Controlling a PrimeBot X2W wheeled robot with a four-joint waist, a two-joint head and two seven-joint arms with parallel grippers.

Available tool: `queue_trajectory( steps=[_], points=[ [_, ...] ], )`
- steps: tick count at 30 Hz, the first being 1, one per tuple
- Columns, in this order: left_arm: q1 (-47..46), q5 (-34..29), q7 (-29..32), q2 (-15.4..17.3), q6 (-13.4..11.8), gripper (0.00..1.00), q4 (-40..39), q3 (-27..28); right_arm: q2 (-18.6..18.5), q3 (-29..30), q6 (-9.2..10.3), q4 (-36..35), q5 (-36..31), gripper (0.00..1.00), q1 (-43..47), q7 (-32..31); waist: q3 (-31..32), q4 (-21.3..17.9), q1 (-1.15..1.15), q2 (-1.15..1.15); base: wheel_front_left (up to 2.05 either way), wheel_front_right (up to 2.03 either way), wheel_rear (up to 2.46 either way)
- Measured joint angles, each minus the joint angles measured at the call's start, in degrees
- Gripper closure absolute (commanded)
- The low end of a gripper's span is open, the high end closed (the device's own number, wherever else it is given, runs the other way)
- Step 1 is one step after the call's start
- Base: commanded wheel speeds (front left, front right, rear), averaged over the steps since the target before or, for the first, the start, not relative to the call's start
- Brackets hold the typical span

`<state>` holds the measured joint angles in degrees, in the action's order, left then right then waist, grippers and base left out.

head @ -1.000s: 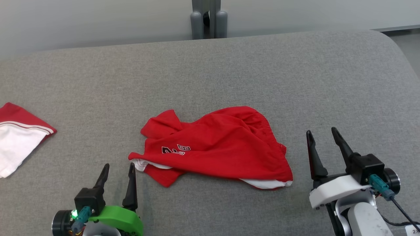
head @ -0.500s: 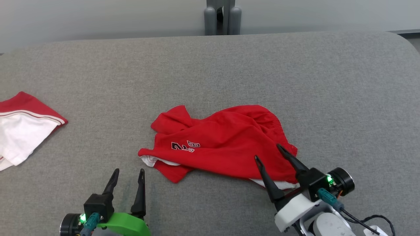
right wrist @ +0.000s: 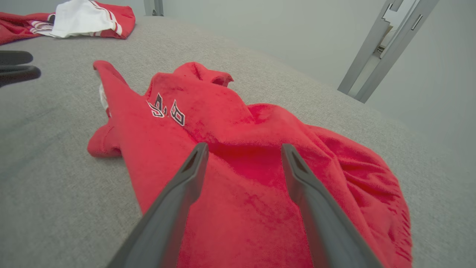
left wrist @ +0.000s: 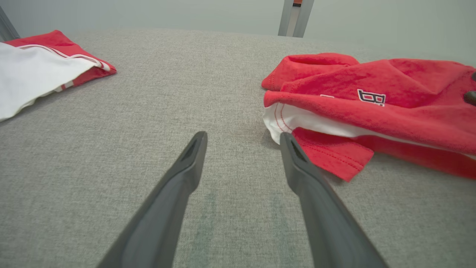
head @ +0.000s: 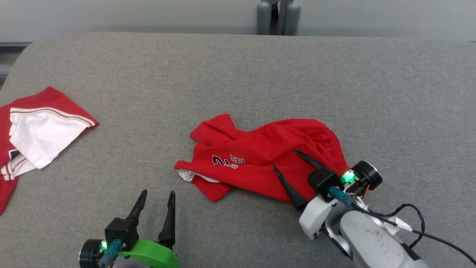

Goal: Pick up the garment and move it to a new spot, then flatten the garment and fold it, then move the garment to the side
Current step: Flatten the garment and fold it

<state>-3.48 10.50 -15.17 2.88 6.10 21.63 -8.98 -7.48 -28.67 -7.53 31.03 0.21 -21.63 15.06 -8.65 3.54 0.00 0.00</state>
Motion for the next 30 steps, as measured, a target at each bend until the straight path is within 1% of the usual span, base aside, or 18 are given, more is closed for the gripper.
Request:
queue_trajectory(
  steps=[5,9,17,18,19,20,26,30],
  points=[
    [0.0,0.57,0.0,-0.01,-0.03,0.0,-0.13,-0.42,-0.47,1.38,0.01,3.13,-2.43,0.0,-4.2,0.0,-0.26,1.54,0.0,0.0,0.0,0.0,0.0],
    [0.08,0.85,0.0,-0.01,-0.09,0.0,-0.32,-0.43,-0.85,-0.03,0.0,6.43,-3.6,0.0,-5.44,0.0,-0.45,2.1,0.0,0.0,0.0,0.0,0.0],
    [0.03,1.08,0.0,-0.02,-0.32,0.0,-1.12,-0.76,-1.4,-1.27,0.0,11.88,-3.67,0.0,-9.68,0.0,-1.28,2.19,0.0,0.0,0.0,0.0,0.0],
    [-0.01,1.14,0.0,-0.01,-0.33,0.0,-1.19,-0.91,-1.36,-1.41,0.0,12.72,-3.67,0.02,-10.06,0.0,-1.43,2.21,0.0,0.0,0.0,0.0,0.0],
    [-0.07,1.25,0.0,-0.02,-0.33,0.0,-1.24,-1.0,-1.29,-1.45,0.0,13.56,-3.71,0.78,-10.51,-0.01,-1.57,2.25,0.0,0.0,0.0,0.0,0.0],
    [-0.16,1.43,0.0,-0.01,-0.33,0.0,-1.33,-1.15,-1.2,-1.45,0.0,14.51,-3.76,1.0,-11.1,-0.01,-1.76,2.31,0.0,0.0,0.0,0.0,0.0],
    [-1.35,1.76,0.0,-0.02,-0.41,0.0,-1.91,-2.02,-0.99,-0.33,0.0,16.85,-2.91,1.0,-15.07,-0.01,-3.05,3.12,0.0,0.0,0.0,0.0,0.0],
    [-2.21,2.37,0.0,-0.01,-0.38,0.0,-2.0,-2.81,-2.24,3.08,0.0,18.42,-2.78,1.0,-18.85,-0.01,-4.09,4.13,0.0,0.0,0.0,0.0,0.0]
  ],
)
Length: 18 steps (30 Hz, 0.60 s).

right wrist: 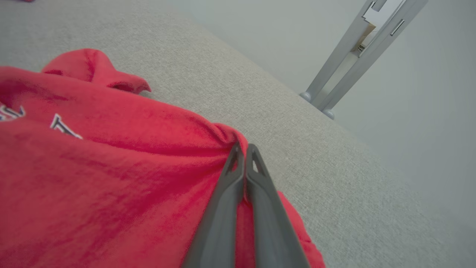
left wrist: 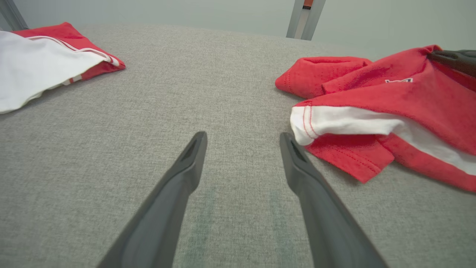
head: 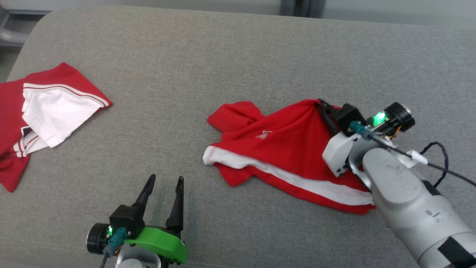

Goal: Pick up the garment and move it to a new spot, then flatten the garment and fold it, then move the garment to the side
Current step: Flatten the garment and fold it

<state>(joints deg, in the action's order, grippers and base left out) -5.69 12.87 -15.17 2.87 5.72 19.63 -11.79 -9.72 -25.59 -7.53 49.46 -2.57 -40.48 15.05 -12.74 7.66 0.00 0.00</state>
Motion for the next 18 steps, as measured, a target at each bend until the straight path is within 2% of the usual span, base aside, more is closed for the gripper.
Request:
queue_trajectory(
  steps=[9,10,11,15,18],
  points=[
    [-4.53,1.32,0.0,0.0,0.13,0.0,-0.62,-4.75,-4.33,7.84,-0.01,7.05,-6.39,1.0,-10.65,-1.45,-4.39,4.58,0.0,0.0,0.0,0.0,0.0],
    [-4.86,1.49,0.0,0.0,0.04,0.0,-0.63,-5.1,-4.87,9.12,-0.01,7.77,-7.56,0.45,-11.52,-2.11,-5.03,5.07,0.0,0.0,0.0,0.0,0.0],
    [-5.2,1.72,0.0,0.0,-0.25,0.0,-0.64,-5.33,-5.52,10.69,-0.01,8.36,-8.59,0.0,-12.08,-2.69,-5.67,5.57,0.0,0.0,0.0,0.0,0.0],
    [-5.86,2.05,0.0,0.0,-0.92,0.0,-0.71,-5.64,-5.7,17.9,-0.01,7.68,-10.95,0.0,-12.7,-1.65,-7.66,6.97,0.0,0.0,0.0,0.0,0.0],
    [-6.07,2.0,0.0,-0.01,-1.35,0.0,-0.74,-4.97,-3.12,23.39,-0.01,4.45,-11.61,0.0,-11.81,-0.31,-8.43,7.12,0.0,0.0,0.0,0.0,0.0]
  ],
)
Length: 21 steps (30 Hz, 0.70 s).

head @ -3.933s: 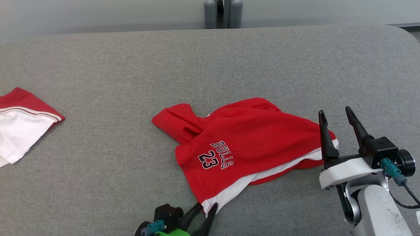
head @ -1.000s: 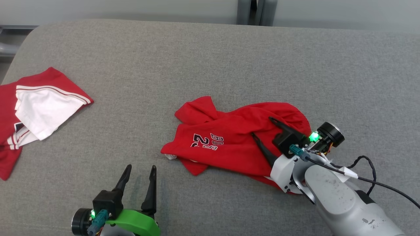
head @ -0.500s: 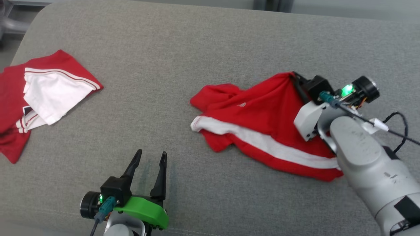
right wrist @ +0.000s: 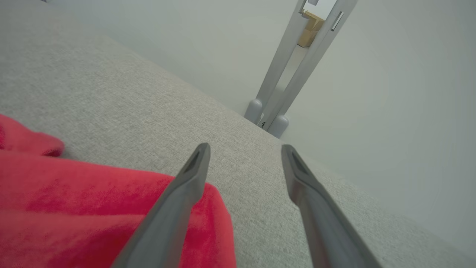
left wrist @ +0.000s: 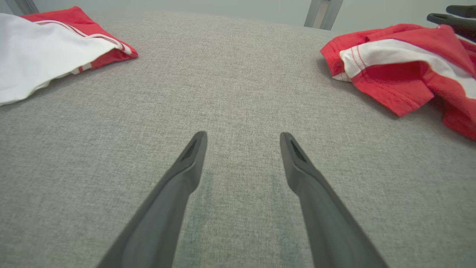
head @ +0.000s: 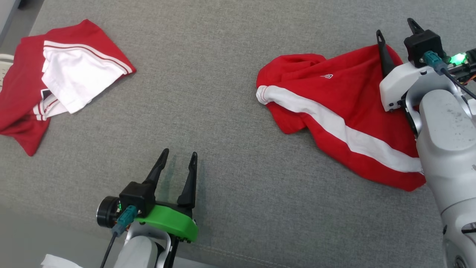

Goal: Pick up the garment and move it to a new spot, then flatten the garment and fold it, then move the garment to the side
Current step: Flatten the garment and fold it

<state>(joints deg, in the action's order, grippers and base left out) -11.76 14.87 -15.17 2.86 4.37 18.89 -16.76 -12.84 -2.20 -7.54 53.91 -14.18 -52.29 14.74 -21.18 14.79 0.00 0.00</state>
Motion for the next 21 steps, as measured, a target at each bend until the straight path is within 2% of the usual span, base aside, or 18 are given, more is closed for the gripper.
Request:
queue_trajectory(
  steps=[3,6,10,15,21],
  points=[
    [-0.03,-0.71,0.0,-0.01,-0.36,0.0,-0.08,1.27,2.57,4.23,0.0,-7.73,1.62,0.0,3.77,0.25,0.08,-0.7,0.0,0.0,0.0,0.0,0.0],
    [-0.04,-1.63,0.0,-0.01,-0.6,0.0,-0.31,3.08,5.57,6.78,0.0,-17.09,6.39,0.0,10.26,0.31,0.67,-1.93,0.0,0.0,0.0,0.0,0.0],
    [0.59,-3.56,0.0,-0.04,-0.77,0.0,-0.37,5.09,6.39,8.05,0.0,-25.43,10.27,0.0,19.99,0.31,2.52,-3.83,0.0,0.0,0.0,0.0,0.0],
    [3.13,-5.26,0.0,-0.03,-0.56,0.0,0.21,7.6,7.89,7.53,0.0,-30.92,13.4,0.0,29.75,0.31,5.83,-6.85,0.0,0.0,0.0,0.0,0.0],
    [6.55,-8.12,0.0,-0.05,-0.32,0.0,0.92,9.33,9.17,7.37,0.01,-34.28,16.19,0.0,39.28,0.31,10.54,-9.81,0.0,0.0,0.0,0.0,0.0]
  ],
)
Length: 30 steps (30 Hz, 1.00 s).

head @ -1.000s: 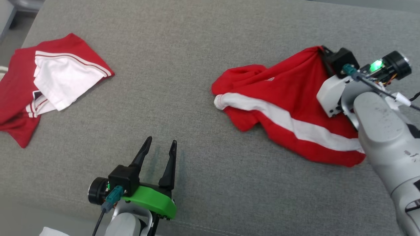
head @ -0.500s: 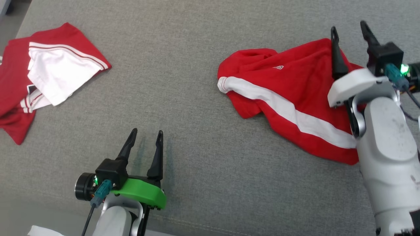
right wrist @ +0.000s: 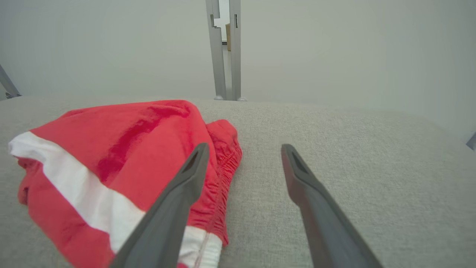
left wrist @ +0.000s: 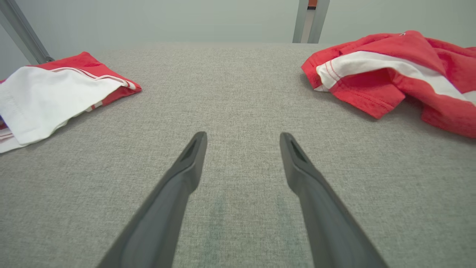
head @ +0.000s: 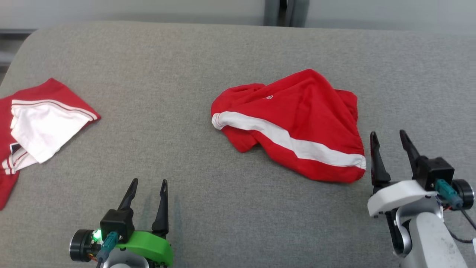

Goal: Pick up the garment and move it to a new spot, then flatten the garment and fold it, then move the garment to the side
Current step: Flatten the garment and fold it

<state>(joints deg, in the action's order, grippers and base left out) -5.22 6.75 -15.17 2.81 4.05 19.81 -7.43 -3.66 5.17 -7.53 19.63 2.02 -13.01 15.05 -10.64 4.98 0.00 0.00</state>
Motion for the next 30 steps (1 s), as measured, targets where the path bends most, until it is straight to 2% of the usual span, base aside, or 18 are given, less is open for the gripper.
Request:
queue_trajectory(
  steps=[9,16,30],
  points=[
    [5.39,-1.63,0.0,0.0,-0.07,0.0,-0.45,2.43,0.73,-2.34,0.0,-1.75,4.85,0.0,9.01,0.0,6.13,-3.63,0.0,0.0,0.0,0.0,0.0],
    [7.25,-2.43,0.0,0.0,-0.83,0.0,-1.49,2.81,0.76,-3.61,0.0,-1.19,7.04,0.0,11.06,0.0,9.33,-5.63,0.0,0.0,0.0,0.0,0.0],
    [6.48,-0.77,0.0,0.0,-0.46,0.0,-2.52,2.69,0.79,-4.66,-0.01,-0.8,7.1,0.0,9.92,0.0,7.99,-5.97,0.0,0.0,0.0,0.0,0.0]
  ],
)
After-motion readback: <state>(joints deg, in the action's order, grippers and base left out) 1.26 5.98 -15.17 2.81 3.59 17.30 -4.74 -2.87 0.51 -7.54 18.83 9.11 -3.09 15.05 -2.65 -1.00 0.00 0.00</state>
